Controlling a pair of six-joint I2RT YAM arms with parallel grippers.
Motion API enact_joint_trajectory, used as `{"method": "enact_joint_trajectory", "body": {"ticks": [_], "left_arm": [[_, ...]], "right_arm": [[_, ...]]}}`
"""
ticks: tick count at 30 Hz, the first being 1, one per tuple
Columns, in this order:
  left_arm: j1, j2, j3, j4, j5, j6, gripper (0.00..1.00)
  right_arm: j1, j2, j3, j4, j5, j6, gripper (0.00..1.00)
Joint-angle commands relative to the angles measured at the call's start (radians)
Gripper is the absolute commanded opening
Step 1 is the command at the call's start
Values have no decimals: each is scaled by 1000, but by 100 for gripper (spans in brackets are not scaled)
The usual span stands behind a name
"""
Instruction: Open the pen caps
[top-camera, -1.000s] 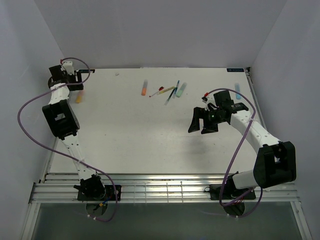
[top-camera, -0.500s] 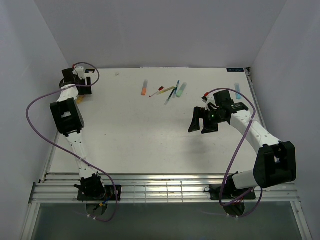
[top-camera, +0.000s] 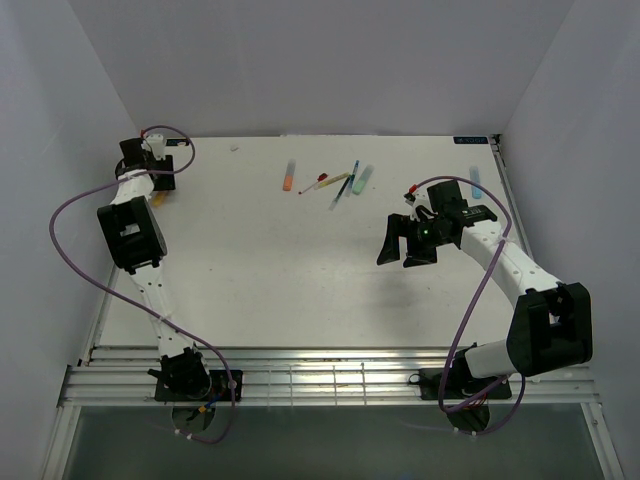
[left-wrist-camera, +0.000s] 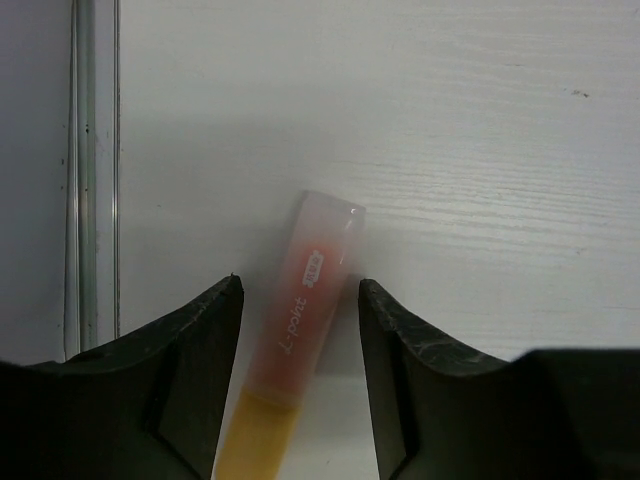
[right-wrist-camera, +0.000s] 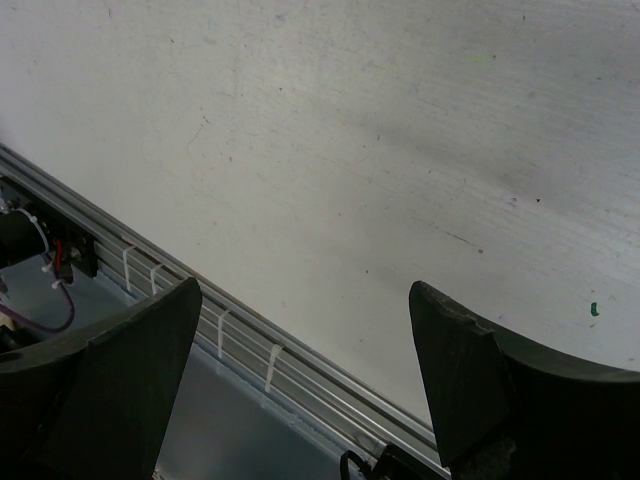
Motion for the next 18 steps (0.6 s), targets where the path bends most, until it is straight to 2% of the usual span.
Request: {"method": "enact_joint_trajectory", "body": {"ticks": [1, 2, 8, 11, 12, 14, 18], "left_arm": [[3, -26, 2, 1, -12, 15, 59], [3, -24, 4, 1, -6, 12, 53], [-6, -21, 4, -4, 11, -23, 35], [-14, -35, -1, -4, 12, -36, 20], [-16, -39, -4, -4, 3, -37, 10], [-22, -61, -11, -6, -8, -45, 0], [-26, -124, -42, -13, -14, -91, 0]], "right_arm": [[5, -23, 11, 1, 5, -19, 90], [5, -26, 9, 1, 6, -19, 90], [5, -29, 11, -5, 18, -20, 90], [5, -21, 23, -22, 60, -21, 90], [5, -21, 31, -23, 71, -11, 90], [5, -21, 39, -22, 92, 2, 90], [1, -12, 30, -7, 52, 97, 90]]}}
